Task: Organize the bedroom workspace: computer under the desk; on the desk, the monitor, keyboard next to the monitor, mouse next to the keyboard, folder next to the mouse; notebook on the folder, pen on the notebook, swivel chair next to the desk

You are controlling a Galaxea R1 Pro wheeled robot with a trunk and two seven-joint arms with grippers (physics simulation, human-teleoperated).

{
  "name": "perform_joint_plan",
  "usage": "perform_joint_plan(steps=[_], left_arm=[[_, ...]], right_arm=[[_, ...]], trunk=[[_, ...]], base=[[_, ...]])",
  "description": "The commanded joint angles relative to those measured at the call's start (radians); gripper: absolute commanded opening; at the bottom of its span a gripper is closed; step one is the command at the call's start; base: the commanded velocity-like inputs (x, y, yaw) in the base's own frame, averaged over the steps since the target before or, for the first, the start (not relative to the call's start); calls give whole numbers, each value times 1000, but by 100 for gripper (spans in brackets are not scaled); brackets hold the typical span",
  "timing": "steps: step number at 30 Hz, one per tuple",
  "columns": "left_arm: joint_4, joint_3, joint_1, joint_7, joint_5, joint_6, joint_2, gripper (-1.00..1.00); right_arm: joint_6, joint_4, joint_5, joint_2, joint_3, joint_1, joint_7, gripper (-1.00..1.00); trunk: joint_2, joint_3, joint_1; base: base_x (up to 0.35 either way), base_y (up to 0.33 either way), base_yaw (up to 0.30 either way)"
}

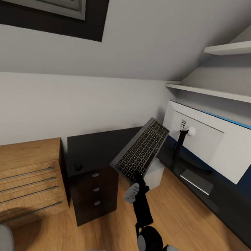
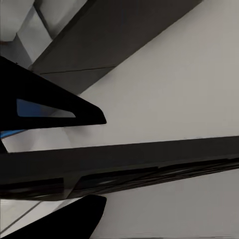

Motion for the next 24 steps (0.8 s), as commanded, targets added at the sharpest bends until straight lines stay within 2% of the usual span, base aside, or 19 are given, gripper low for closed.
perform_joint_plan(steps=[1,3,8,11,13,16,21,24], left_arm=[[0,-4,-1,6,10,-6,1,100],[1,-4,-1,6,10,-7,0,100],[2,-5,-1,5,10,-6,0,100],[5,-6,-1,4,10,-6,0,100],[7,-6,-1,4,9,-6,0,100],[8,-7,-1,4,9,-16,-1,100],[9,-7,-1,4,9,-24,0,100],[9,-7,-1,4,9,-26,0,100]], right_arm=[[-7,13,9,-1,2,-1,-17,-100],[-71,68,7,-3,-2,-1,-62,-100],[-159,115,5,-7,-45,-1,-83,-100],[-219,124,3,-30,-71,-1,-61,-100],[-263,127,4,-50,-78,-1,-33,-100],[-304,130,4,-63,-82,-1,-9,-100],[-301,131,2,-55,-86,-1,-15,-100],[-264,147,0,-27,-86,-1,-48,-100]], trunk=[[-1,-1,0],[-1,-1,0],[-1,-1,0],[-1,-1,0],[-1,-1,0],[-1,-1,0],[-1,-1,0],[-1,-1,0]], base=[[0,0,0],[0,0,0],[0,0,0],[0,0,0],[0,0,0],[0,0,0],[0,0,0],[0,0,0]])
